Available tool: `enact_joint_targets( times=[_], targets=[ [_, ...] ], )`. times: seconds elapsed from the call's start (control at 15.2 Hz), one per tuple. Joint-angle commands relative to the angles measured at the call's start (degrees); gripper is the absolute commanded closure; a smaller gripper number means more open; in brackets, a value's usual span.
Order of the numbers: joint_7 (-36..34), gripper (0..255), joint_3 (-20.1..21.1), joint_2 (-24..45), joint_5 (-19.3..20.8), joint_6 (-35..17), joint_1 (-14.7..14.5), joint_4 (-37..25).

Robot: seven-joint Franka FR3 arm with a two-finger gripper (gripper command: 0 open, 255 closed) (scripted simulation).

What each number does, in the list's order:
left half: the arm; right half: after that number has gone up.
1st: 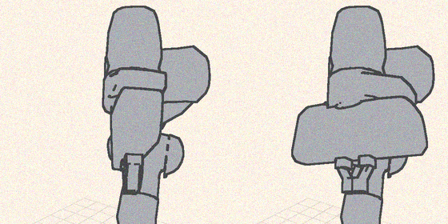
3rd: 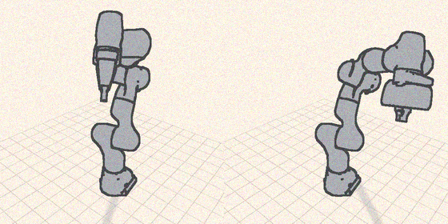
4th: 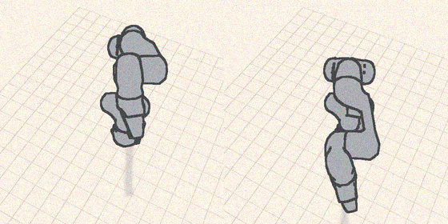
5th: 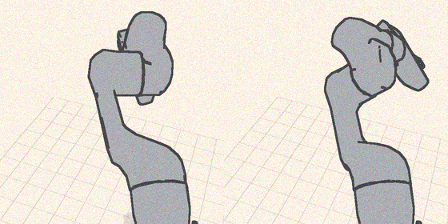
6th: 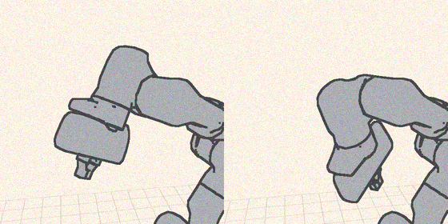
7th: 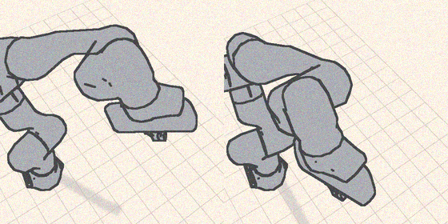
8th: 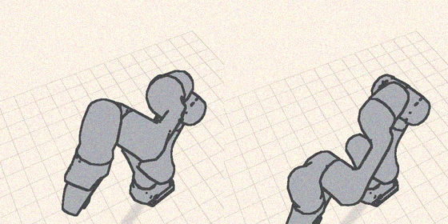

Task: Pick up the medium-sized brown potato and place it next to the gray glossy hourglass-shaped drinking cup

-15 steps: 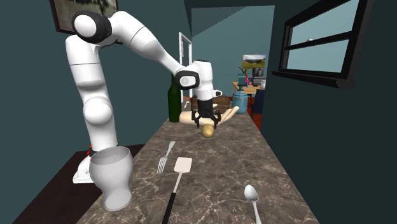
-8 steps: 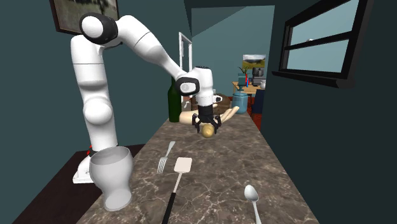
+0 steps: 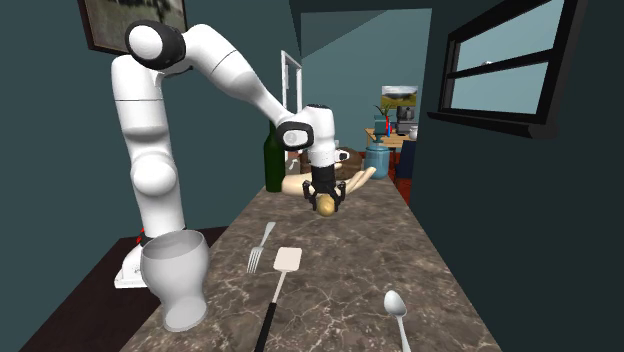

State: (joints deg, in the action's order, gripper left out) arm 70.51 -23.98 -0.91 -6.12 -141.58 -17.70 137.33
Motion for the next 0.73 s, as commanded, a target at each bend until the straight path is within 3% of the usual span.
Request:
enact_joint_targets(
  times=[0.0, 0.4, 0.66],
  targets=[
    [0.00, 255, 0.00, 0.00, 0.00, 0.00, 0.00, 0.00],
    [0.01, 255, 0.00, 0.01, -0.01, -0.01, 0.00, 0.00],
    [-1.46, 255, 0.05, -2.34, 1.80, 3.09, 0.11, -1.03]
  ],
)
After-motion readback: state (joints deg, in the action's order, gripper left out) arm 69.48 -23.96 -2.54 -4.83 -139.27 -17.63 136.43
